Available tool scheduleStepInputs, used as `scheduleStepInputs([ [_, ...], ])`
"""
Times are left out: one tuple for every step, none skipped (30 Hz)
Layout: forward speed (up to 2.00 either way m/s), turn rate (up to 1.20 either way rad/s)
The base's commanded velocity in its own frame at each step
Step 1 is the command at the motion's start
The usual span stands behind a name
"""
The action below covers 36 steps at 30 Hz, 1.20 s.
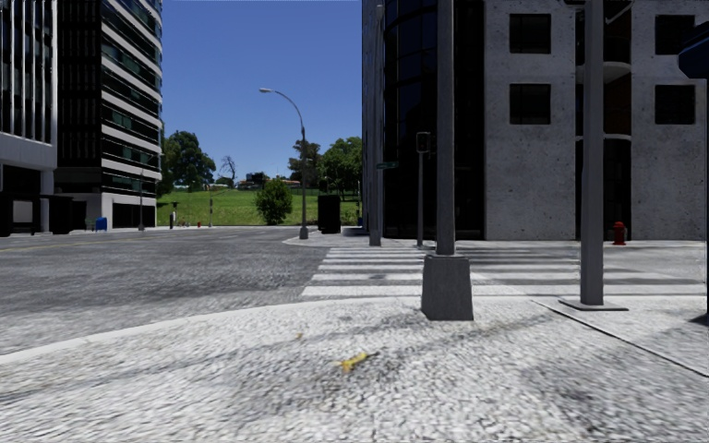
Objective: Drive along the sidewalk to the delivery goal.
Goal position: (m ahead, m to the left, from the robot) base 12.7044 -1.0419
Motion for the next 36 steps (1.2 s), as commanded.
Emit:
scheduleStepInputs([
  [2.0, 0.0],
  [2.0, 0.0],
  [2.0, 0.0],
  [2.0, 0.0],
  [2.0, 0.0],
  [2.0, 0.0],
  [2.0, 0.0],
  [2.0, 0.0],
  [2.0, 0.0],
  [2.0, 0.0],
  [2.0, 0.0],
  [2.0, 0.0],
  [2.0, 0.0],
  [2.0, 0.0],
  [2.0, 0.0],
  [2.0, 0.0],
  [2.0, 0.0],
  [2.0, 0.0],
  [2.0, 0.0],
  [2.0, 0.0],
  [2.0, 0.0],
  [2.0, 0.0],
  [2.0, 0.0],
  [2.0, 0.0],
  [2.0, 0.0],
  [2.0, 0.0],
  [2.0, 0.0],
  [2.0, 0.0],
  [2.0, 0.0],
  [2.0, 0.0],
  [2.0, 0.0],
  [2.0, 0.0],
  [2.0, 0.0],
  [2.0, 0.0],
  [2.0, 0.0],
  [2.0, 0.0],
])
